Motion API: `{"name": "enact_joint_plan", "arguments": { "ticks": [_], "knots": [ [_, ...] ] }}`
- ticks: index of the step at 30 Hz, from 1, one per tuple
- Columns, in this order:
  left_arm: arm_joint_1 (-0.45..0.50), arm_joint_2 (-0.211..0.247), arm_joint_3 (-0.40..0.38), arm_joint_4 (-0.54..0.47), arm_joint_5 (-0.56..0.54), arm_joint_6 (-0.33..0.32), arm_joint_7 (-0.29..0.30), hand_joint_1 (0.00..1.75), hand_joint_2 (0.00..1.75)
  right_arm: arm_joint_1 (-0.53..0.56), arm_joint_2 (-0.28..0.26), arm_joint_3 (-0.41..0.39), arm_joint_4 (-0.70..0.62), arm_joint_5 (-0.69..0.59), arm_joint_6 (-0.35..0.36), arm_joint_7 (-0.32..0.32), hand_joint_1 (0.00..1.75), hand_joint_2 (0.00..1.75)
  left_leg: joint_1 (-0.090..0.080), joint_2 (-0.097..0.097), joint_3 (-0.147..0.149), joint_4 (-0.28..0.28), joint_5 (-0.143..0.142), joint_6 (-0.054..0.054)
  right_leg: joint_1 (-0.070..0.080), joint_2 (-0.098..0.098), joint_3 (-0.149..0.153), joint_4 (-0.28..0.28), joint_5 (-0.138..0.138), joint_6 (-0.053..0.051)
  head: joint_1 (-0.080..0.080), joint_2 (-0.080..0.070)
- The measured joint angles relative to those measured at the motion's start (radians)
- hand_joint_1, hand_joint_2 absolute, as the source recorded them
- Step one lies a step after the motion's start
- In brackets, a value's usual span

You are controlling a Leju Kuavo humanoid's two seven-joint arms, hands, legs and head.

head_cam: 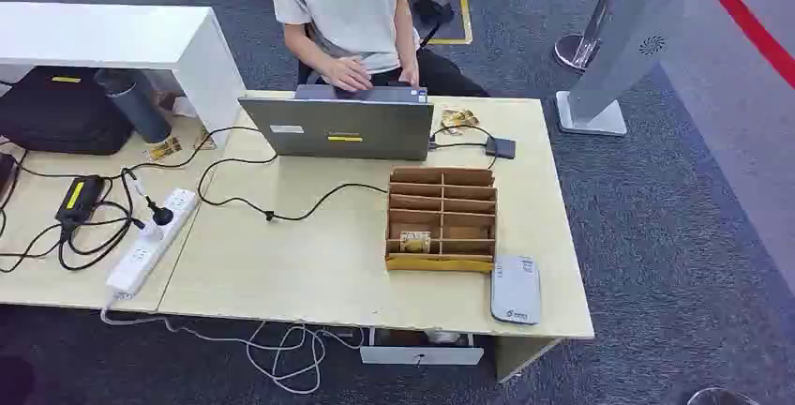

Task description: Pass the card to the sensor for recognition and then transmit it.

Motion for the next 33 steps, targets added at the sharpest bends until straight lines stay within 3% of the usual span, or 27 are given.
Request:
{"name": "enact_joint_plan", "arguments": {
  "ticks": [5,6,13,14,23,33],
  "knots": [
    [-0.01,-0.009,0.034,0.0,-0.038,0.0,0.019,0.0,1.75,-0.015,0.008,-0.065,0.006,0.138,-0.006,0.001,0.0,1.75,0.0,0.0,0.0,0.0,0.0,0.0,0.0,0.0,0.0,0.0,0.0,0.0,0.0,0.0],
    [-0.013,-0.01,0.045,0.0,-0.048,0.0,0.023,0.0,1.75,-0.019,0.012,-0.082,0.008,0.172,-0.008,0.003,0.0,0.0,0.0,0.0,0.0,0.0,0.0,0.0,0.0,0.0,0.0,0.0,0.0,0.0,0.0,0.0],
    [-0.036,-0.03,0.127,0.004,-0.107,0.004,0.053,0.0,1.75,-0.044,0.037,-0.197,0.03,0.376,-0.016,0.008,0.0,0.0,0.0,0.0,0.0,0.0,0.0,0.0,0.0,0.0,0.0,0.0,0.0,0.0,0.0,0.0],
    [-0.039,-0.032,0.139,0.005,-0.115,0.005,0.058,0.0,1.75,-0.048,0.041,-0.216,0.035,0.408,-0.018,0.009,0.0,1.75,0.0,0.0,0.0,0.0,0.0,0.0,0.0,0.0,0.0,0.0,0.0,0.0,0.0,0.0],
    [-0.071,-0.06,0.255,0.029,-0.195,0.009,0.098,0.0,1.75,-0.081,0.084,-0.368,0.068,0.676,-0.034,0.029,0.0,1.75,0.0,0.0,0.0,0.0,0.0,0.0,0.0,0.0,0.0,0.0,0.0,0.0,0.0,0.0],
    [-0.106,-0.092,0.392,0.066,-0.274,0.018,0.14,0.0,1.75,-0.111,0.137,-0.54,0.101,0.947,-0.124,0.061,0.0,1.75,0.0,0.0,0.0,0.0,0.0,0.0,0.0,0.0,0.0,0.0,0.0,0.0,0.0,0.0]
  ]
}}
